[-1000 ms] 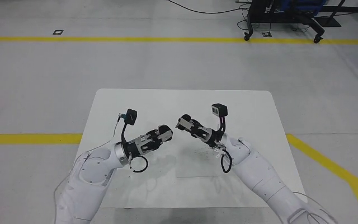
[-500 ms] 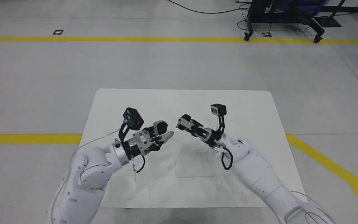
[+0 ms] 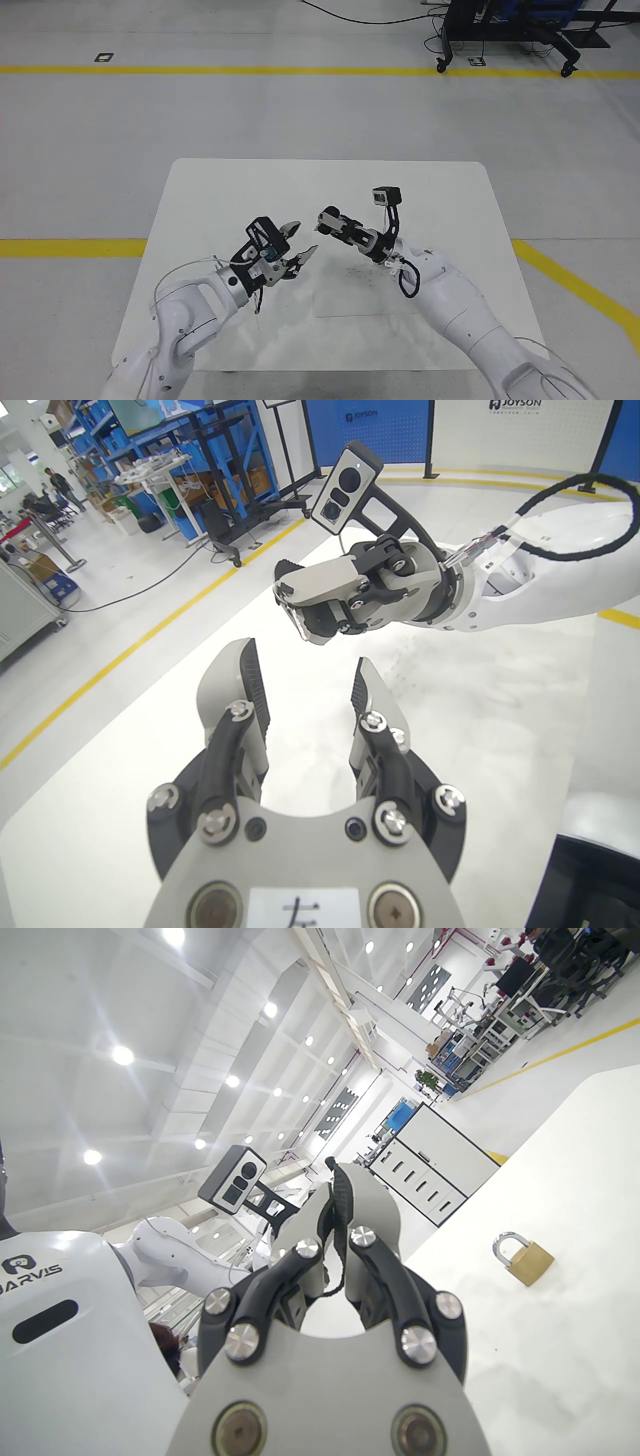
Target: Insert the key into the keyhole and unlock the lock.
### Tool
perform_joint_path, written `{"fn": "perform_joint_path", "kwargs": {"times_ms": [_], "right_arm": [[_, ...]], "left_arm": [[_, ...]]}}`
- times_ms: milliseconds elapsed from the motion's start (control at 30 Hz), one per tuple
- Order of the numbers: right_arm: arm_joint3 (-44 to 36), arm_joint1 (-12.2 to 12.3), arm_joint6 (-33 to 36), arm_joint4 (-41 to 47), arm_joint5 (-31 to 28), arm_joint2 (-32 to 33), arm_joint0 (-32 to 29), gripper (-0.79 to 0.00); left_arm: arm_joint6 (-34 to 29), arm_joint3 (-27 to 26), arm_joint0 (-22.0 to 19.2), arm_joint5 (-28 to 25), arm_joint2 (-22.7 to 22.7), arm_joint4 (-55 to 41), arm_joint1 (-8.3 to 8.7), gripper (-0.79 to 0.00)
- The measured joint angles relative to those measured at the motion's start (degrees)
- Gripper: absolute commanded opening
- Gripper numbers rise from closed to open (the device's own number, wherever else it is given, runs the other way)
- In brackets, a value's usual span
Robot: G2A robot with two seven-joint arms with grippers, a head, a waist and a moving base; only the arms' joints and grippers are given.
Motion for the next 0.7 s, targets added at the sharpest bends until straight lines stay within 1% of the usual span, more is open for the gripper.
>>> {"fn": "perform_joint_path", "kwargs": {"times_ms": [133,367,500,700], "right_arm": [[0.7,-0.3,1.9,1.2,0.0,0.0,0.4,-0.785],[1.7,-0.8,3.7,1.8,0.0,0.1,0.8,-0.785],[2.3,-1.1,4.6,1.9,0.0,0.1,0.9,-0.785],[2.6,-1.4,5.4,2.0,0.0,0.1,1.2,-0.785]], "left_arm": [[1.1,-0.1,0.4,1.1,0.5,2.3,0.03,-0.443],[2.8,-0.4,0.9,2.5,0.5,3.7,0.08,-0.493],[2.9,-0.6,1.1,3.6,0.3,4.6,0.12,-0.514],[2.8,-0.5,1.2,4.2,0.5,4.9,0.11,-0.526]]}}
